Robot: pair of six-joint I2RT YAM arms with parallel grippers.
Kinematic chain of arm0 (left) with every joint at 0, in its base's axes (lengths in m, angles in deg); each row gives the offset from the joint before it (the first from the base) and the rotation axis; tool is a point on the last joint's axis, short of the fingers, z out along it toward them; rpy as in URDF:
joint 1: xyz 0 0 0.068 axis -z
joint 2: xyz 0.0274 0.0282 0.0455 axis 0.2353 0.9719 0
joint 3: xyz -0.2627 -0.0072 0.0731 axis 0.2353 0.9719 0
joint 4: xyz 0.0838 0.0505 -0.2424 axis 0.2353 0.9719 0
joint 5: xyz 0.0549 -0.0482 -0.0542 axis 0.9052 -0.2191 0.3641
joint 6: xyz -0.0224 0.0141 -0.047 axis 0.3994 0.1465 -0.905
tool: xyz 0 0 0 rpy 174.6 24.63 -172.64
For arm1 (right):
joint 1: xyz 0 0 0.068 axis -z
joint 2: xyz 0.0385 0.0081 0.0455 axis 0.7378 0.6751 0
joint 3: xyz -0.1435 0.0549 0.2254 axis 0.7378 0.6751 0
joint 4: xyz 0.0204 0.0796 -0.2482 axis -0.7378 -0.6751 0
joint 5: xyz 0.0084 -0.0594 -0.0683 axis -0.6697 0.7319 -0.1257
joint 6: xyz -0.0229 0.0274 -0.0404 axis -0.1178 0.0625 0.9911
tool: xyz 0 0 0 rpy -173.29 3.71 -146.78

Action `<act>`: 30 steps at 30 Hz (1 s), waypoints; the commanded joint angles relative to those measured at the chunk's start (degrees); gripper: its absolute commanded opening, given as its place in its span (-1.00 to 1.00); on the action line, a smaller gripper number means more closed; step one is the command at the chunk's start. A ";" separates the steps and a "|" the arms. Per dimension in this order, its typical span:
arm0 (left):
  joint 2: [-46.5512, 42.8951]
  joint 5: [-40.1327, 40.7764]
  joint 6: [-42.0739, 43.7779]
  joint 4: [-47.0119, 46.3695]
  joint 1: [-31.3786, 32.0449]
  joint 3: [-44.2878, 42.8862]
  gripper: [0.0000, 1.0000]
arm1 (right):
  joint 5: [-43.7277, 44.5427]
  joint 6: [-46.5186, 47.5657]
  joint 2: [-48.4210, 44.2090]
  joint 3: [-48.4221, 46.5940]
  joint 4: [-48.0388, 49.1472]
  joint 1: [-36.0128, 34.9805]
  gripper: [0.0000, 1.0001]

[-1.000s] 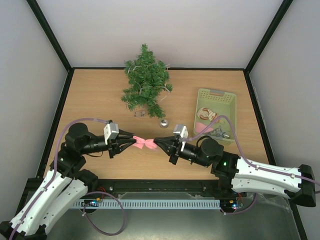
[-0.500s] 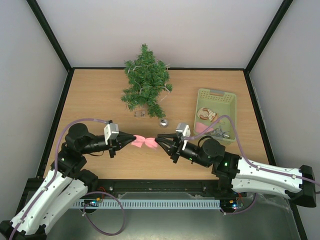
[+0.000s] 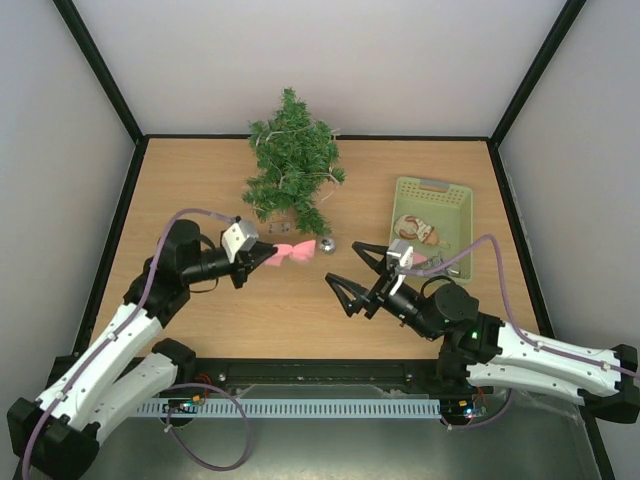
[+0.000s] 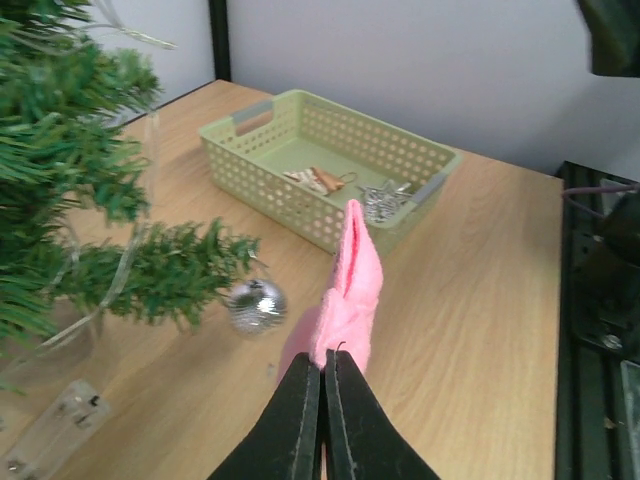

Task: Decorate the small christmas tree
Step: Place the decoration item on the Christmas tree.

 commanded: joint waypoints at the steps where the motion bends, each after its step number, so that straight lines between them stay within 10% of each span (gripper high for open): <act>1: 4.31 0.88 2.24 -5.24 -3.11 -4.24 -0.95 | 3.15 -0.02 -2.56 0.43 -3.07 -0.24 0.97; 30: 23.69 1.18 5.45 -5.99 -11.41 -13.37 -0.95 | 8.33 1.60 -11.70 -0.21 -8.39 -0.28 0.97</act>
